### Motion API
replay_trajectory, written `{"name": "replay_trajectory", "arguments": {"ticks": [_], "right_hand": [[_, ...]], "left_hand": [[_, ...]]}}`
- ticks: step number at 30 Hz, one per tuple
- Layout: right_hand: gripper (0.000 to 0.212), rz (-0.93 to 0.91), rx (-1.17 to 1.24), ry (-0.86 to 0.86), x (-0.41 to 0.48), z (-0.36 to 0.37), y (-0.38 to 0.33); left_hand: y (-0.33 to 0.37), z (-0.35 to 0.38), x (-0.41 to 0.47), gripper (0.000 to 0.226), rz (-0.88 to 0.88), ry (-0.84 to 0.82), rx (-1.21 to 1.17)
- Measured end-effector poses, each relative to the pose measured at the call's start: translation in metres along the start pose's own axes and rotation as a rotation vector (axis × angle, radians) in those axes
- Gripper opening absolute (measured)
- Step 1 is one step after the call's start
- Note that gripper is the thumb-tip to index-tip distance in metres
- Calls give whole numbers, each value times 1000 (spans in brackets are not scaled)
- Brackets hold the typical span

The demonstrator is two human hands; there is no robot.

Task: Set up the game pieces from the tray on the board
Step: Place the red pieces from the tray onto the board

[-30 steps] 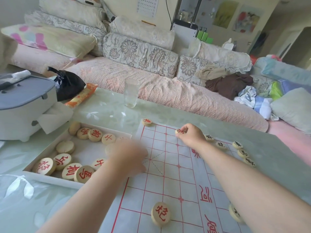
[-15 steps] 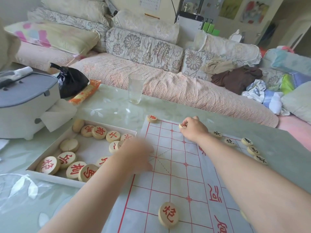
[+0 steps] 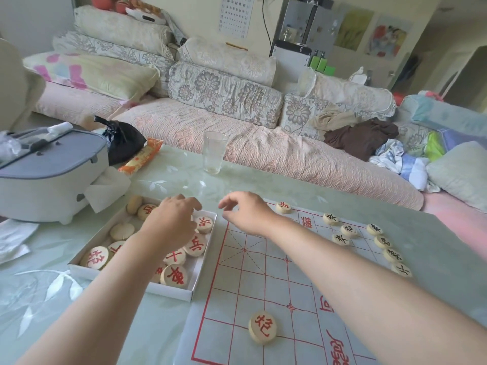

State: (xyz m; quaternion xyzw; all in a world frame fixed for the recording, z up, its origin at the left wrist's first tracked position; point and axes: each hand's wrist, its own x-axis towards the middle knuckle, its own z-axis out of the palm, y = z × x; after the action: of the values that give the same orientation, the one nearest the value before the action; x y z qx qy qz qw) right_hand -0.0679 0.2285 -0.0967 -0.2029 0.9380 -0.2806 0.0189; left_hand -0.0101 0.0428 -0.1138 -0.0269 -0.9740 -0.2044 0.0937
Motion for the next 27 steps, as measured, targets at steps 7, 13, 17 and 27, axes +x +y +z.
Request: {"name": "replay_trajectory", "arguments": {"ticks": [7,13,17,27], "right_hand": [[24,-38,-28,-200,-8,28,-38],[29,-40,-167,-223,-14,42,-40],[24,-13,-84,-187,-15,48,-38],[31,22,225,-21,-18,43,-56]], "left_hand": [[-26,5,-20,46,-9,-112,39],[-45,-2,-31,50,-33,-149,15],[-41,-6,-34,48,-7,-126,-16],[-25,-21,-33,33,-94,103,-320]]}}
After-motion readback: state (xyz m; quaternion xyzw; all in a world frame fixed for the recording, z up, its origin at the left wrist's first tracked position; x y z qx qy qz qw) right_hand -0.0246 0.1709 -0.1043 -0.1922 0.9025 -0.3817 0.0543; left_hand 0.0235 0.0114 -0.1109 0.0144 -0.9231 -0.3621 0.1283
